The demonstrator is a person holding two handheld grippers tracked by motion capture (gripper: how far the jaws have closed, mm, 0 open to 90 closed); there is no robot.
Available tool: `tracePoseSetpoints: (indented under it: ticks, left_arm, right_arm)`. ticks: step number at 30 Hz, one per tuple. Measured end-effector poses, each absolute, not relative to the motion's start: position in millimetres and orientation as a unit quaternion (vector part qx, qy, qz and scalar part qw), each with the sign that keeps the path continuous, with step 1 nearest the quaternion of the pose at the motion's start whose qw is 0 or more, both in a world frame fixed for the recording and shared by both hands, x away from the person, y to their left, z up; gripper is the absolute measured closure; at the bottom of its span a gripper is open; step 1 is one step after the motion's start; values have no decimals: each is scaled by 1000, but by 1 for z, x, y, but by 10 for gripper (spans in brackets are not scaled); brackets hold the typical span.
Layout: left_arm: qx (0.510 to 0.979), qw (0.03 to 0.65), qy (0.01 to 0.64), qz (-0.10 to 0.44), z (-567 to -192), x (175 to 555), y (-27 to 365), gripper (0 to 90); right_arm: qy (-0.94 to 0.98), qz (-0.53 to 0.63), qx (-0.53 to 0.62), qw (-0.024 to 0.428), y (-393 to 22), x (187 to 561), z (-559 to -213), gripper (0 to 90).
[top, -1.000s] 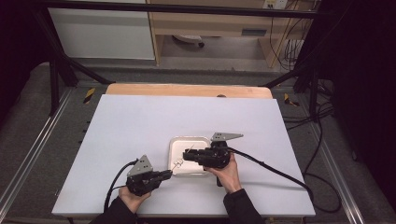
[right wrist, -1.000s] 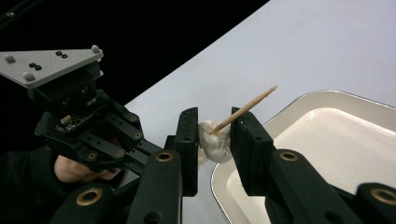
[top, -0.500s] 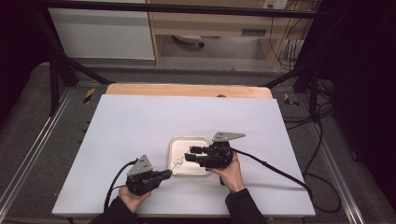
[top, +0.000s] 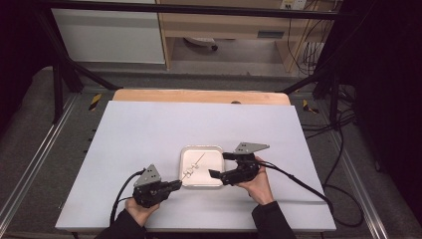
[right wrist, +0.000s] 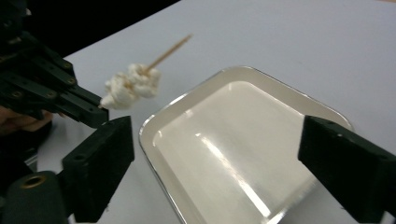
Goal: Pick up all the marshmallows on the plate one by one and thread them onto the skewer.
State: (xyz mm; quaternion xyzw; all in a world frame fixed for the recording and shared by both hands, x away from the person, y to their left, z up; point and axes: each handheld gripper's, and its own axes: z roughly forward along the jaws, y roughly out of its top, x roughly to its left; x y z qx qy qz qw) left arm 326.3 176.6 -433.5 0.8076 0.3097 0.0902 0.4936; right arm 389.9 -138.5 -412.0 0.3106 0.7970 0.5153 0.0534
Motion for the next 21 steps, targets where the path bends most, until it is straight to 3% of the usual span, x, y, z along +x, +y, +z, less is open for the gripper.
tracePoseSetpoints:
  ticks: [8, 21]
  left_arm:
    - [808, 492, 312, 90, -434, 327, 177, 882]
    - [809, 489, 314, 88, -433, 328, 177, 882]
  right_arm:
    - [806, 485, 328, 83, -165, 385, -421, 6]
    - [813, 443, 357, 122, -208, 377, -440, 5]
